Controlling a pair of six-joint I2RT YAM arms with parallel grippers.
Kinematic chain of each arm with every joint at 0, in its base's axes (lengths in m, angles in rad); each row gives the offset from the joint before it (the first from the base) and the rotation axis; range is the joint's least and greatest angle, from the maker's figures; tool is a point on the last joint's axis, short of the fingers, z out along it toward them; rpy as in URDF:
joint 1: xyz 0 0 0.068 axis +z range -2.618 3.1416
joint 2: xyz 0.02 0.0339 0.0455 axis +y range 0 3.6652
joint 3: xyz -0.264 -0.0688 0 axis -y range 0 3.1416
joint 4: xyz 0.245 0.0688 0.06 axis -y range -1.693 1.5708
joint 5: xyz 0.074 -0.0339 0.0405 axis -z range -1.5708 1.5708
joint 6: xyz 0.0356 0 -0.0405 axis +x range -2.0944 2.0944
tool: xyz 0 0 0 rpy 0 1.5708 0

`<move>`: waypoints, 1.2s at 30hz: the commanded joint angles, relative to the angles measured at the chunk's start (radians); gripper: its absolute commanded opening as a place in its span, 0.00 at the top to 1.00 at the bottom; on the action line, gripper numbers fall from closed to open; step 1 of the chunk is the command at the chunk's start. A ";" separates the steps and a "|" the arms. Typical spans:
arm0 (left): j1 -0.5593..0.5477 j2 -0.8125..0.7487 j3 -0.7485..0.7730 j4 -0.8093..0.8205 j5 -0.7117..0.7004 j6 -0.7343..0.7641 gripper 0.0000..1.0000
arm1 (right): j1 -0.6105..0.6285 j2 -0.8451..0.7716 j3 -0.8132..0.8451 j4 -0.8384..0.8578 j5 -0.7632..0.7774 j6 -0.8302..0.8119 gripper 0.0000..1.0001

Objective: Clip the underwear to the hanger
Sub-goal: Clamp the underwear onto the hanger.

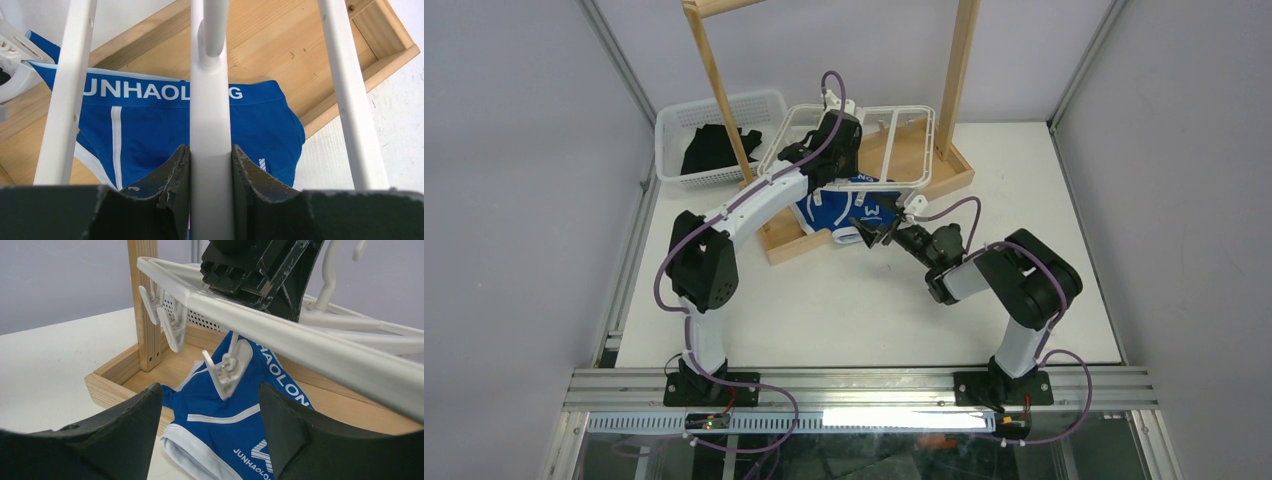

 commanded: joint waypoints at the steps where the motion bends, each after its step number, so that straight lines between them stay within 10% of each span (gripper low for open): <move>1: 0.001 -0.120 0.017 0.141 -0.036 0.009 1.00 | 0.001 0.025 0.059 0.125 0.037 -0.022 0.28; 36: 0.001 -0.120 0.003 0.149 -0.007 0.018 1.00 | -0.024 0.070 0.161 0.126 -0.010 0.040 0.49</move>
